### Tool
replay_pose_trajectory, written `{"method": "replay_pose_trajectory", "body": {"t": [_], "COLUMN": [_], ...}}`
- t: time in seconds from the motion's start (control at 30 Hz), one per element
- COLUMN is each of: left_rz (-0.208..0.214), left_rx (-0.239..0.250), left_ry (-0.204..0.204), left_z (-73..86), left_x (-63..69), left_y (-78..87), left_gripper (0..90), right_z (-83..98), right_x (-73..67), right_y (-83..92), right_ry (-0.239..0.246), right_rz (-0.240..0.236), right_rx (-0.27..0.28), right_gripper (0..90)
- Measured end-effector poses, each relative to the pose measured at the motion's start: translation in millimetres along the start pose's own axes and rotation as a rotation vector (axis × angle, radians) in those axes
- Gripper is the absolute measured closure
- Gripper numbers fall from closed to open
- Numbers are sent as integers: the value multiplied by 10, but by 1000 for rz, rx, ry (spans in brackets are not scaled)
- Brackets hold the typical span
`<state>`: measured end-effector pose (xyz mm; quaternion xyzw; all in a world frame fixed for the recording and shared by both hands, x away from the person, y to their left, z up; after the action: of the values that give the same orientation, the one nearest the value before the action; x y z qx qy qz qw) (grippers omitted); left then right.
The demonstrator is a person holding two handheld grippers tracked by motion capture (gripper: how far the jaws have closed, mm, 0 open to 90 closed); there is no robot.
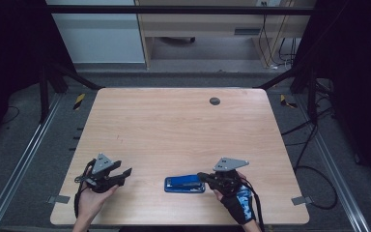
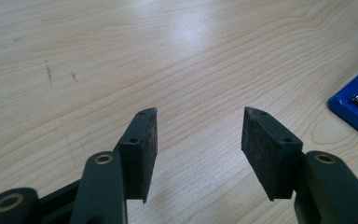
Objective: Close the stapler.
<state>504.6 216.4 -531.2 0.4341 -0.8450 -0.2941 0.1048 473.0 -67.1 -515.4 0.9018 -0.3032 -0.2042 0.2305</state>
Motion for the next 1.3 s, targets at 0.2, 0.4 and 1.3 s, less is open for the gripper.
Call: {"method": "replay_pose_trajectory", "body": {"t": [0.2, 0.4, 1.3], "left_rz": [4, 9, 15], "left_rx": [-3, -9, -13], "left_ry": [-8, -15, -20], "left_z": [7, 13, 18], "left_x": [29, 52, 105], "left_y": [-15, -26, -52], "left_gripper": [456, 456, 448], "right_z": [3, 10, 101], "right_x": [-1, 6, 45], "right_y": [-12, -21, -40], "right_ry": [1, -3, 23], "right_rz": [-4, -8, 28], "right_rx": [9, 15, -13], "right_gripper": [900, 900, 900]}}
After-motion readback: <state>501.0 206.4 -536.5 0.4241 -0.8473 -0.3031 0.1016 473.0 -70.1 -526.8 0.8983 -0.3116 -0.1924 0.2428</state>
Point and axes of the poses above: each handheld gripper's, and its own axes: y roughly backward along the jaws, z roughly out of its underside, x roughly to its right, the point moved 10 cm from there along -y, roughly forward along the jaws, and after that the axes turned 5 degrees about -y, right-handed, at the moved point
